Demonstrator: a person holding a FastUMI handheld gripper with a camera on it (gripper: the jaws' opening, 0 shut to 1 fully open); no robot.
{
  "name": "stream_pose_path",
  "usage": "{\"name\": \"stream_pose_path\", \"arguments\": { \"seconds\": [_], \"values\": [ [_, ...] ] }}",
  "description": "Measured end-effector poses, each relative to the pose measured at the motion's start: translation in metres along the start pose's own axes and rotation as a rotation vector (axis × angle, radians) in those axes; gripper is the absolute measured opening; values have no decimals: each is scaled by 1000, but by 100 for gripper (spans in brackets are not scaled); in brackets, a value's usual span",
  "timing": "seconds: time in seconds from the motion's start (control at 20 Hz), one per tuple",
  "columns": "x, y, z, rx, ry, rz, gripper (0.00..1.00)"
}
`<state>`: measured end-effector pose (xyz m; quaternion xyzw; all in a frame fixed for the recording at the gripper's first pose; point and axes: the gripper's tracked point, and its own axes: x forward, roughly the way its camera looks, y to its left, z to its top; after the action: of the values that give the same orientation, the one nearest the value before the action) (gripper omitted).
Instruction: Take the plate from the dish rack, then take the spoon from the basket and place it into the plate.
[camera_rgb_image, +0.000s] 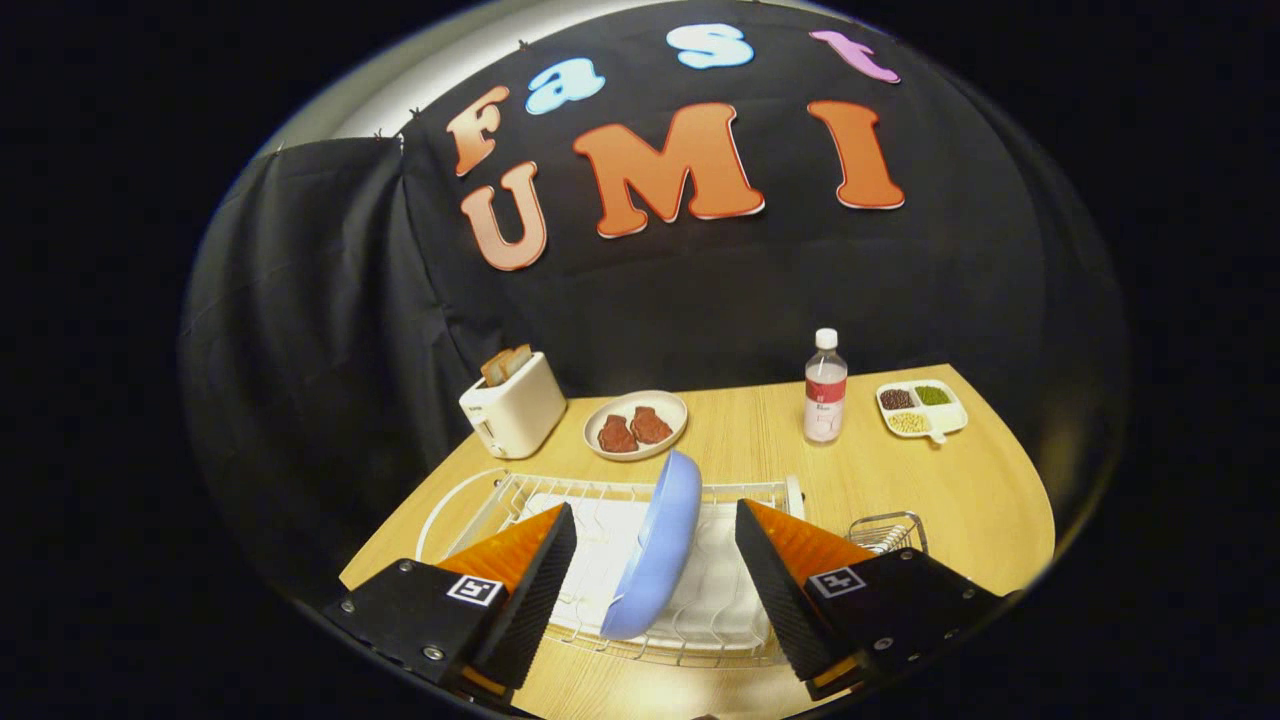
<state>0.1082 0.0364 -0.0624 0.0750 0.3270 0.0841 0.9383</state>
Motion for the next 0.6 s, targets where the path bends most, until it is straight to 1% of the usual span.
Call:
{"name": "stream_pose_path", "arguments": {
  "seconds": [0.15,0.25,0.3,0.4,0.45,0.55,0.6],
  "values": [
    [26,0,-14,10,145,-18,93],
    [38,1,-23,53,228,-27,90],
    [42,5,-27,64,272,-22,85],
    [48,5,-38,68,345,-41,79],
    [53,2,-41,60,364,-65,77],
    [61,-5,-51,33,401,-110,70],
    [63,-5,-58,30,431,-127,64]
  ]
}}
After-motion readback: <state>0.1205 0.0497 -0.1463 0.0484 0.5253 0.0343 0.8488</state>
